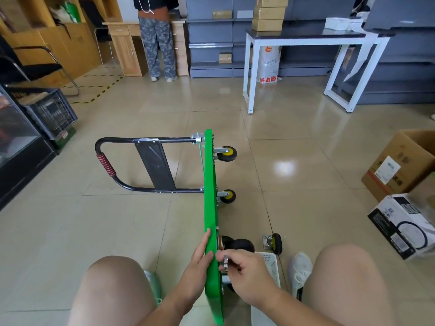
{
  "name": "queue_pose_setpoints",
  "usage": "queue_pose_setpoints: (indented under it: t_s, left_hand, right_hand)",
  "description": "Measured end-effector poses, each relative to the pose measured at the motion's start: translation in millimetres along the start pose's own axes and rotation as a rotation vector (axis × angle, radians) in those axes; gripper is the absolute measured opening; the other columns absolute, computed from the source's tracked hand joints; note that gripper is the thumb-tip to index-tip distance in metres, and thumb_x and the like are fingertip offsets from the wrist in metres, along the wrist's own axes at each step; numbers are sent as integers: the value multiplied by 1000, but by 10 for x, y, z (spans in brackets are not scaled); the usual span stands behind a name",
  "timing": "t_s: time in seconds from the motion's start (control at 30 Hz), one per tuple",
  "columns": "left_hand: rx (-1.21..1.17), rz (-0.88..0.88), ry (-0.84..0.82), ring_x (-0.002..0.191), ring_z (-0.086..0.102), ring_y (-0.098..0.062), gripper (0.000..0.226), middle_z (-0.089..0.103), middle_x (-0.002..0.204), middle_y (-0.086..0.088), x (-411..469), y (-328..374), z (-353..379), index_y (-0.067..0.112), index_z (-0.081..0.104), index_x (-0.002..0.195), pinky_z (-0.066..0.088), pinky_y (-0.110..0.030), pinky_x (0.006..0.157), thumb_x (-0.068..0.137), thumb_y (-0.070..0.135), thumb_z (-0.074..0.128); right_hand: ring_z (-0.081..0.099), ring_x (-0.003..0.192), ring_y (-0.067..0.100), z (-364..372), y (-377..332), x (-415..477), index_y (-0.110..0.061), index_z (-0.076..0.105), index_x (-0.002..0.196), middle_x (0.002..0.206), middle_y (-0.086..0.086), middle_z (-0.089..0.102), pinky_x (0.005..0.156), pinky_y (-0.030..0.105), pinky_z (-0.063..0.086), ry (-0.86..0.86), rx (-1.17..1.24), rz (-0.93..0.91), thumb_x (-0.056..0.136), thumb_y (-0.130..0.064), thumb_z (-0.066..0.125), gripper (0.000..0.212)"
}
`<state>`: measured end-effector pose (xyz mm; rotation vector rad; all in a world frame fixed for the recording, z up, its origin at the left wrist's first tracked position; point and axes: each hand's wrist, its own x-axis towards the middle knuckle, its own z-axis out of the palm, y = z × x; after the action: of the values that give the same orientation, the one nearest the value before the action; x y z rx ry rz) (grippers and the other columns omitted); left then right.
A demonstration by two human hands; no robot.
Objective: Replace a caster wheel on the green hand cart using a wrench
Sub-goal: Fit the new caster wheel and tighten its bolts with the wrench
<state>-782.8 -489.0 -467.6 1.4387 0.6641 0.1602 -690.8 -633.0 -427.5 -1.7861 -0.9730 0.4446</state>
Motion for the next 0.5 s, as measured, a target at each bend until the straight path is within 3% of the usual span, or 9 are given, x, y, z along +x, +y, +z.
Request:
queue_pose_setpoints:
  t_s: [0.07,0.17,0.3,0.4,0.5]
  left_hand:
    - [-9,-7,4,144,47,-6,56,46,159,14,1,0,2,60,35,152,32,-41,126,111,23,46]
    - [0,1,14,147,44,-7,55,44,160,14,6,-3,5,60,35,151,30,-42,127,112,23,46]
    - [17,15,14,149,38,-4,55,39,163,19,9,-20,2,65,36,147,26,-42,129,112,22,42]
    - [15,-14,11,147,42,-5,53,40,160,24,9,-29,-3,74,37,142,29,-43,127,112,30,42]
    - [8,-25,-6,147,44,-10,51,41,160,22,23,-46,-18,77,34,141,31,-45,126,106,41,44]
  right_hand:
    - [72,95,8,18,2,26,-56,67,102,106,-24,69,86,35,60,2,-12,2,89,-28,51,35]
    - [72,90,6,20,-47,169,-42,69,98,97,-20,72,85,28,58,21,1,32,87,-28,58,21]
    - [70,91,0,-48,-71,551,-25,75,95,94,-18,76,89,25,56,19,42,178,90,-16,67,12]
    - [71,91,1,-122,-92,835,-18,72,114,103,-8,77,94,31,57,18,146,354,94,-8,67,23]
    - [73,96,16,-157,-57,976,-8,65,126,100,-1,74,88,35,61,9,241,476,96,-5,66,31]
